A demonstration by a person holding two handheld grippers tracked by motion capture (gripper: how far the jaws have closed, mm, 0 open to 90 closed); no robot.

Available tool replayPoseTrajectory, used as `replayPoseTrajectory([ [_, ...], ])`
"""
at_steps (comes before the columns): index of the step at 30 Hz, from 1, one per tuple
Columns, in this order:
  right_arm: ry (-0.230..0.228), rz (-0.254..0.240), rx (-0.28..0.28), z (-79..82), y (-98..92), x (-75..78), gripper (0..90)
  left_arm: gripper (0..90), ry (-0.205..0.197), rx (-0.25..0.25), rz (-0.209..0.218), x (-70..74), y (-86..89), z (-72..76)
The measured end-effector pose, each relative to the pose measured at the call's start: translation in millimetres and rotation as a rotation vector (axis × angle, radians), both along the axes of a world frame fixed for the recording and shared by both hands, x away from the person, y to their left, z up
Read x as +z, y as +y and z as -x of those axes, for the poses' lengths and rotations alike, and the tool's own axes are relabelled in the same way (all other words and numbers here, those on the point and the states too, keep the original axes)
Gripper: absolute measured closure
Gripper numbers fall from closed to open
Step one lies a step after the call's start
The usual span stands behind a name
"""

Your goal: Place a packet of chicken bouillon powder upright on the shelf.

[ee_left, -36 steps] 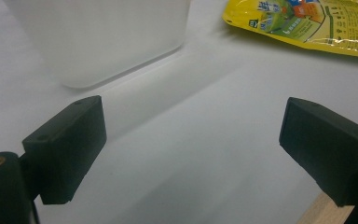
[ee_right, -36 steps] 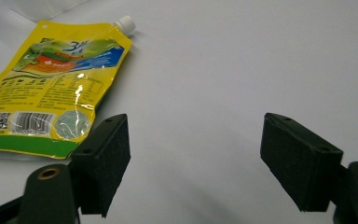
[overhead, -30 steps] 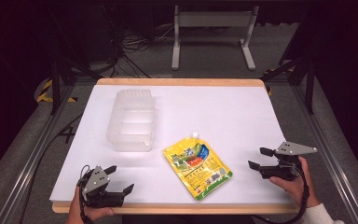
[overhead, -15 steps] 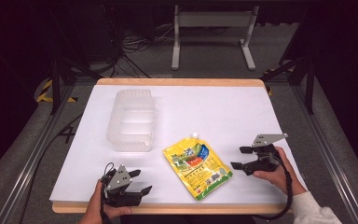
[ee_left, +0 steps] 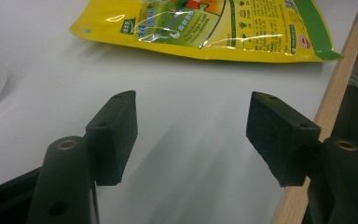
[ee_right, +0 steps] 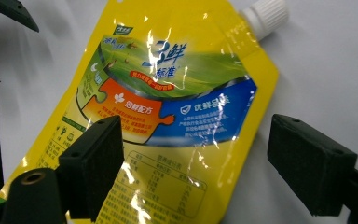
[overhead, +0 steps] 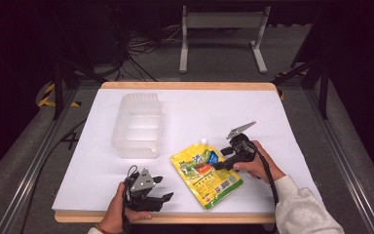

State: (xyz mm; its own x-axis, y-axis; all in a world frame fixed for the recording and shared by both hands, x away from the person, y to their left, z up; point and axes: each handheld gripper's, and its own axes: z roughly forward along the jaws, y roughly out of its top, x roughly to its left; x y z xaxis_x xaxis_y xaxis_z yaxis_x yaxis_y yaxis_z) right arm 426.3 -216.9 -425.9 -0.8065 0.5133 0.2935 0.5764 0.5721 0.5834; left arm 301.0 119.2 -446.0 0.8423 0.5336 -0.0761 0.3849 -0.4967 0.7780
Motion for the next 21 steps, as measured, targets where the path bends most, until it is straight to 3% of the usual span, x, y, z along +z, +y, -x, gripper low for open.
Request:
replayPoseTrajectory([
  [5, 0.044, 0.000, -0.016, -8.3, 7.7, -2.8, 18.8, 42.3, 0.000, -0.013, -0.040, -0.5, -16.9, -9.9],
  [9, 0.063, -0.017, -0.030, -11.8, 6.8, -3.8, 20.0, 46.3, 0.000, -0.021, -0.047, -0.3, -24.8, -15.8],
  [12, 0.143, -0.068, -0.032, -14.3, 2.5, -4.6, 22.8, 47.5, 0.014, -0.023, -0.044, -1.1, -30.7, -19.5],
  [13, 0.143, -0.068, -0.032, -14.3, 2.5, -4.6, 22.8, 47.5, 0.016, -0.026, -0.050, -1.7, -32.1, -20.4],
  [14, 0.172, -0.089, -0.033, -15.1, 0.1, -5.5, 24.3, 48.0, 0.028, -0.026, -0.047, -2.9, -33.4, -20.7],
  [17, 0.231, -0.133, -0.007, -16.5, -3.8, -8.6, 31.9, 48.3, 0.029, -0.027, -0.081, -7.0, -37.3, -21.9],
  [21, 0.200, -0.110, 0.000, -16.0, -1.8, -9.8, 52.7, 47.5, 0.030, -0.025, -0.081, -7.8, -36.2, -21.8],
])
